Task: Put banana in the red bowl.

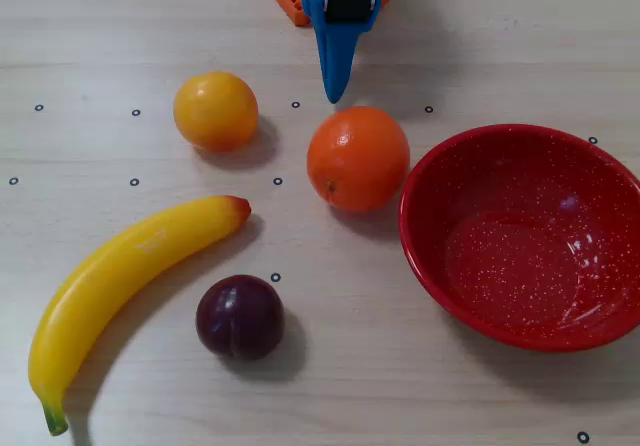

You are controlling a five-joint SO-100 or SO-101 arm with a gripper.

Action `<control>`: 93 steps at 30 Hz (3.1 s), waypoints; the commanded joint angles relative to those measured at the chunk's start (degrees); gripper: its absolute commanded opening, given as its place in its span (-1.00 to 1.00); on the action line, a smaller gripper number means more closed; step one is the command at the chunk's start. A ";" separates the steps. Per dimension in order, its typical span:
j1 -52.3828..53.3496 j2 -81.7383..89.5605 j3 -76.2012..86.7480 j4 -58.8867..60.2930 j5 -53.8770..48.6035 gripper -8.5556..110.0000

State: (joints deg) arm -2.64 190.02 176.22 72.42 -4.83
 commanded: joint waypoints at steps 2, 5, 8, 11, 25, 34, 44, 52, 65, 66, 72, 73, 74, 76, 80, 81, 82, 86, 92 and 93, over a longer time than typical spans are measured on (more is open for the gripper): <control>-0.53 0.88 -1.05 3.78 0.97 -0.86; -0.53 0.88 -1.05 3.78 0.97 -0.86; -0.53 0.88 -1.05 3.78 0.97 -0.86; -0.53 0.88 -1.05 3.78 0.97 -0.86; -0.53 0.88 -1.05 3.78 0.97 -0.86; -0.53 0.88 -1.05 3.78 0.97 -0.86; -0.53 0.88 -1.05 3.78 0.97 -0.86; -0.53 0.88 -1.05 3.78 0.97 -0.86; -0.53 0.88 -1.05 3.78 0.88 -0.86; -0.53 0.88 -1.05 3.78 0.88 -0.86; -0.88 0.88 -1.05 3.78 -0.35 -0.83; -0.88 0.88 -1.05 3.78 -0.18 -0.81; -0.70 0.88 -1.05 3.78 0.53 -0.82; -0.35 0.88 -1.05 3.78 0.62 -0.86; -0.35 0.88 -1.05 3.78 0.62 -0.86; -0.35 0.88 -1.05 3.78 0.53 -0.86; -0.35 0.88 -1.05 3.78 0.53 -0.86; -0.35 0.88 -1.05 3.78 0.35 -0.86; -0.44 0.88 -1.05 3.78 0.09 -0.86; -0.44 0.88 -1.05 3.78 0.18 -0.86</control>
State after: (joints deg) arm -2.64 190.02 176.22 72.42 -4.83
